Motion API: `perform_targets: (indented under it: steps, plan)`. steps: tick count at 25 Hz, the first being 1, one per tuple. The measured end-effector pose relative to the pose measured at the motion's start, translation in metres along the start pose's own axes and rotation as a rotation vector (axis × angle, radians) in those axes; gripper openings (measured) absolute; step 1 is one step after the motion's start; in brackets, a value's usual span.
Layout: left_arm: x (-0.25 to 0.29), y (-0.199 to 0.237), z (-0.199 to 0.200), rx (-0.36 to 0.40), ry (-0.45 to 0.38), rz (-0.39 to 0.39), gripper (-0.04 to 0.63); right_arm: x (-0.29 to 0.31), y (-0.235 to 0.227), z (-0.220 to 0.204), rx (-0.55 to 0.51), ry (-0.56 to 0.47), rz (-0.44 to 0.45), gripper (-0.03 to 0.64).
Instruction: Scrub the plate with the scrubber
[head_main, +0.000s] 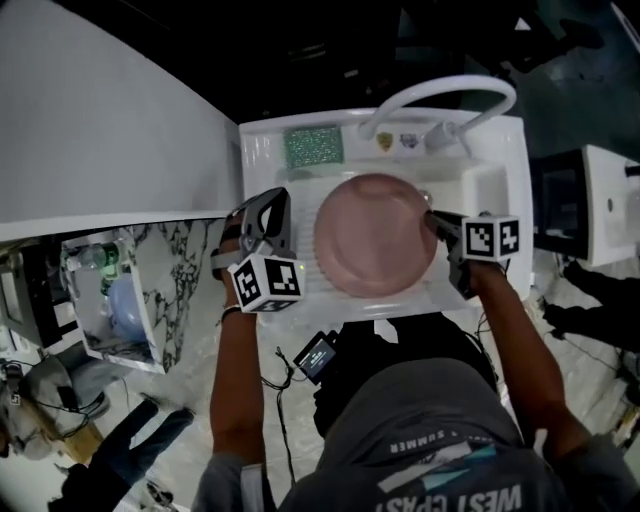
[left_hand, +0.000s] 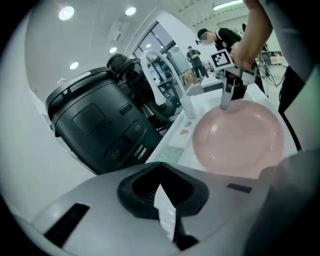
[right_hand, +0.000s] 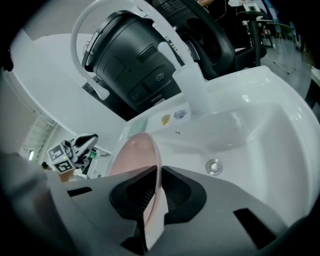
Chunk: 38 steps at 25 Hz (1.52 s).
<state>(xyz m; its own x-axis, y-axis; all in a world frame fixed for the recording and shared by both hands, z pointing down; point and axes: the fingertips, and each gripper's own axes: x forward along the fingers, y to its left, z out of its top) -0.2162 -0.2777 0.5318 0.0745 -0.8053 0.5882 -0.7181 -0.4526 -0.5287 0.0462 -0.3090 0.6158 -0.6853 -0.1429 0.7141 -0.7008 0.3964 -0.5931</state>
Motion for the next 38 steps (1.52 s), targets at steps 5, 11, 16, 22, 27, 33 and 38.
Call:
perform_targets:
  steps: [5, 11, 16, 22, 27, 33, 38]
  plan:
    - [-0.035, 0.005, -0.008, -0.165, -0.050, 0.031, 0.002, 0.030, 0.015, -0.017, -0.015, 0.055, 0.006, 0.048]
    - [-0.070, 0.009, -0.032, -0.269, -0.045, 0.086, 0.002, 0.055, 0.024, -0.036, -0.028, 0.113, 0.005, 0.052]
    - [-0.093, 0.013, -0.054, -0.364, -0.033, 0.121, 0.002, 0.074, 0.028, -0.048, -0.004, 0.143, 0.016, 0.052]
    - [-0.111, 0.012, -0.070, -0.406, -0.023, 0.149, 0.002, 0.095, 0.027, -0.056, 0.026, 0.143, 0.013, 0.051]
    - [-0.123, 0.009, -0.077, -0.412, -0.015, 0.158, 0.002, 0.100, 0.023, -0.059, 0.043, 0.131, 0.010, 0.052]
    - [-0.135, 0.008, -0.078, -0.418, -0.017, 0.171, 0.002, 0.098, 0.023, -0.060, 0.064, 0.100, 0.039, 0.088]
    - [-0.143, 0.004, -0.079, -0.418, -0.019, 0.176, 0.002, 0.096, 0.021, -0.060, 0.083, 0.074, 0.041, 0.110]
